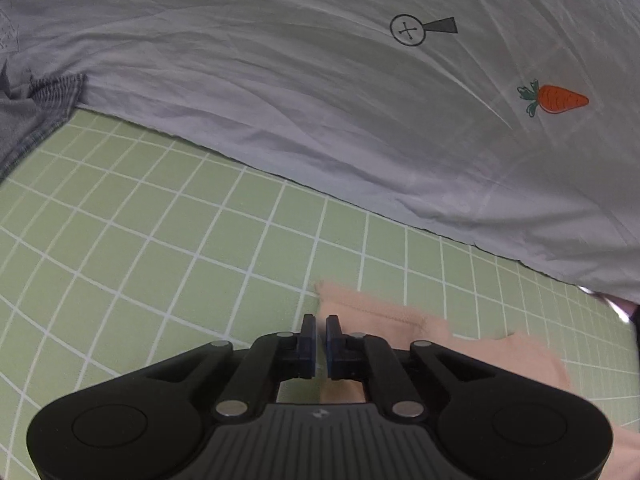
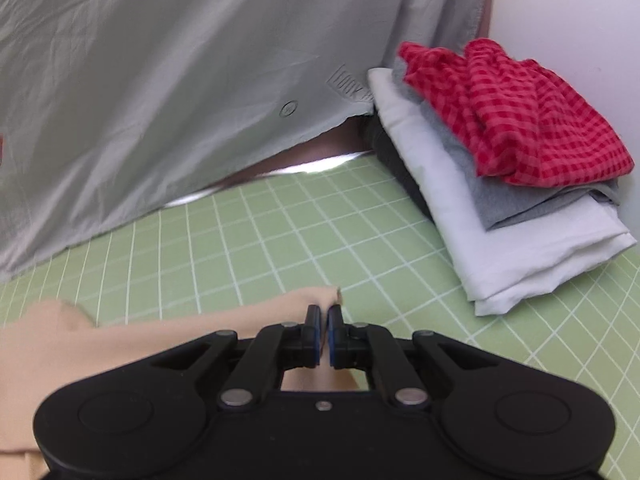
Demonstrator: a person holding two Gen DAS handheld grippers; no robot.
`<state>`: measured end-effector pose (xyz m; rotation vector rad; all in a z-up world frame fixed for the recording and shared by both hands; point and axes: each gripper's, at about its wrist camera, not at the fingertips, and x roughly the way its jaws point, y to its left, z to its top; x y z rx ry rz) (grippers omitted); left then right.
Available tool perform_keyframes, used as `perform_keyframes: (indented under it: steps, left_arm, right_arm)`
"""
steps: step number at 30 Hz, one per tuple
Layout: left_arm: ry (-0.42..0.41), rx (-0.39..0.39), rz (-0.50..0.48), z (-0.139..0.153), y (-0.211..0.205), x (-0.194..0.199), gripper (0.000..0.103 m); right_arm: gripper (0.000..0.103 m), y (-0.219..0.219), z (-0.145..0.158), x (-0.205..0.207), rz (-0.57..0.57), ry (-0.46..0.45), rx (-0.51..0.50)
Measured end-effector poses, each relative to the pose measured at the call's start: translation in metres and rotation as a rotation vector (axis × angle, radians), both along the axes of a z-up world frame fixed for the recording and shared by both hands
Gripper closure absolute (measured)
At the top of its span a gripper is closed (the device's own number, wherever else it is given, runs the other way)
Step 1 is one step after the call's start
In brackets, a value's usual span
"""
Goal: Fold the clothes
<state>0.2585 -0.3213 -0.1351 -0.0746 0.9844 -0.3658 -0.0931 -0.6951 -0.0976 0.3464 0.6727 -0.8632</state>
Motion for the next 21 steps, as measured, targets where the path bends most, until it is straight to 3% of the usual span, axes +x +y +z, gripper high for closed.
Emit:
perform_keyframes:
  steps: [1, 2, 3, 7, 8, 9, 14, 21]
  left_arm:
    - [-0.008, 0.009, -0.001, 0.003, 0.001, -0.003, 0.07]
    - [-0.011, 0.009, 0.0, 0.005, 0.004, -0.005, 0.053]
    - [-0.011, -0.009, 0.008, 0.01, 0.008, -0.009, 0.047]
    - [-0.025, -0.039, 0.043, 0.033, 0.034, -0.042, 0.022]
    - [-0.04, -0.025, 0.047, 0.039, 0.042, -0.055, 0.017]
    - [-0.054, -0.007, 0.049, 0.044, 0.05, -0.069, 0.016]
    - [-0.07, 0.069, 0.061, 0.061, 0.099, -0.147, 0.008]
    - [0.016, 0.095, 0.02, 0.058, 0.157, -0.223, 0.007]
  right_arm:
    - [0.096, 0.005, 0.001, 0.0, -0.001, 0.003, 0.0]
    - [0.086, 0.01, 0.002, 0.001, -0.003, 0.006, -0.001]
    - [0.071, 0.015, 0.003, 0.001, -0.004, 0.009, -0.001]
    - [0.046, 0.034, 0.006, 0.002, -0.01, 0.02, -0.003]
    - [0.036, 0.045, 0.008, 0.002, -0.001, 0.018, -0.005]
    - [0.025, 0.058, 0.011, 0.002, 0.018, 0.013, -0.008]
    - [0.0, 0.135, 0.019, -0.008, 0.158, -0.012, 0.007]
    - [0.0, 0.253, 0.011, -0.02, 0.345, 0.017, 0.056]
